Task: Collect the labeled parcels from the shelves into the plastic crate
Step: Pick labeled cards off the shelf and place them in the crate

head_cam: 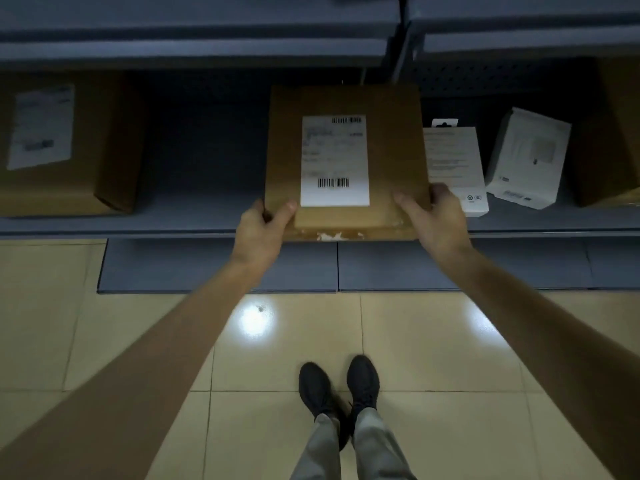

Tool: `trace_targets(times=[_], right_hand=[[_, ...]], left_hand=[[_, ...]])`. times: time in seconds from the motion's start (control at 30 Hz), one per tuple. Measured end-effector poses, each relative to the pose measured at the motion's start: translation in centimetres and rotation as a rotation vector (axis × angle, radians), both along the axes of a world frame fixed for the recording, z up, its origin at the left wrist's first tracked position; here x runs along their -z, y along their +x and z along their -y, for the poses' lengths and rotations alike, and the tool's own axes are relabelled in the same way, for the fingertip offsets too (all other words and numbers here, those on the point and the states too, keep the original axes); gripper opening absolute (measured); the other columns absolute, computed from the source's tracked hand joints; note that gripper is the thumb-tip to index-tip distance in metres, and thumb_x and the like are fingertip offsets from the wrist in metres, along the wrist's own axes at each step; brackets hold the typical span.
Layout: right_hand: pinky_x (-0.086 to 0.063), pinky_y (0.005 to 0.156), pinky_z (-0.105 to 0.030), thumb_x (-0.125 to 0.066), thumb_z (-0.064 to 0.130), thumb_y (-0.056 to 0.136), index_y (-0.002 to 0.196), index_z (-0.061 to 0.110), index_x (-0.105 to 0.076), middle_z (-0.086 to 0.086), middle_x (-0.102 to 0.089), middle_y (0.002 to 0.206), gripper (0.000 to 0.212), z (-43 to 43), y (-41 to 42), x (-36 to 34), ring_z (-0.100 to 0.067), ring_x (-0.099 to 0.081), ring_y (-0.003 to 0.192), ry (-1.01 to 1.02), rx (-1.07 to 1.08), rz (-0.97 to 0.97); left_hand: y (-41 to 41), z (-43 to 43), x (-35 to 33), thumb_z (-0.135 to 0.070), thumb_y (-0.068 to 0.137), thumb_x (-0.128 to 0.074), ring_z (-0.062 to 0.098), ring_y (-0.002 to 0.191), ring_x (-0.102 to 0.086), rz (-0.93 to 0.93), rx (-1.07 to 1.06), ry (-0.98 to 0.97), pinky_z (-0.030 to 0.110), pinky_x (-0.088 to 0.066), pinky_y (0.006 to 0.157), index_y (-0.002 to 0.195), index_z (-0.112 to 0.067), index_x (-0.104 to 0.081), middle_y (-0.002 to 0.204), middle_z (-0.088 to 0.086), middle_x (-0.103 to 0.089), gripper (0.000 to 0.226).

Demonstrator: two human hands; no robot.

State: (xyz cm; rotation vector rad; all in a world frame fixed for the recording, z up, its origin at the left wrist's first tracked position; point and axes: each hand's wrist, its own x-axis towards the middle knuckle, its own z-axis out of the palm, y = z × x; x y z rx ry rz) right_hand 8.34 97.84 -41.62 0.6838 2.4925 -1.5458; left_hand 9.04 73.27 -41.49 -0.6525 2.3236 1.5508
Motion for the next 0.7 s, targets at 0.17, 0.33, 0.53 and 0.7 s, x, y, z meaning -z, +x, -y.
trace_targets(times=[0.17, 0.33, 0.53, 0.7], right_hand=[[-0.054, 0.087, -0.024, -0.069, 0.031, 0.091, 0.123, 0.014, -0.056, 0.007, -0.068, 0.106, 0.039, -0.5, 5.9, 0.2, -0.006, -0.065, 0.098, -0.073, 0.009, 0.009], [-0.049, 0.079, -0.006, -0.067, 0.022, 0.093, 0.136, 0.018, -0.047, 0.017, -0.063, 0.114, 0.047, -0.5, 8.8, 1.4, 0.014, -0.06, 0.098, -0.128, -0.001, -0.004], [-0.048, 0.078, -0.006, -0.066, 0.021, 0.093, 0.138, 0.016, -0.046, 0.018, -0.064, 0.114, 0.05, -0.7, 8.9, 2.3, 0.013, -0.06, 0.097, -0.129, 0.006, -0.031], [-0.049, 0.077, -0.007, -0.068, 0.027, 0.092, 0.135, 0.021, -0.048, 0.012, -0.067, 0.115, 0.047, -0.9, 8.9, 2.9, 0.009, -0.061, 0.1, -0.119, 0.019, -0.008]], left_hand=[[6.2, -0.2, 1.2, -0.033, 0.099, -0.062, 0.004, 0.109, -0.065, -0.03, -0.009, 0.132, 0.013, -0.05, 0.088, 0.137, -0.017, -0.056, 0.118, -0.009, -0.07, 0.042], [9.0, -0.3, 2.0, -0.019, 0.101, -0.06, 0.0, 0.11, -0.065, -0.056, -0.038, 0.178, 0.03, -0.052, 0.093, 0.147, -0.023, -0.046, 0.124, -0.012, -0.069, 0.048], [8.9, -0.3, 2.3, -0.013, 0.101, -0.059, -0.006, 0.1, -0.065, -0.067, -0.046, 0.19, 0.015, -0.052, 0.08, 0.145, -0.022, -0.049, 0.116, -0.016, -0.072, 0.046], [8.8, -0.2, 2.3, -0.011, 0.1, -0.059, -0.001, 0.105, -0.066, -0.061, -0.04, 0.222, 0.013, -0.051, 0.083, 0.143, -0.024, -0.051, 0.119, -0.013, -0.072, 0.046]])
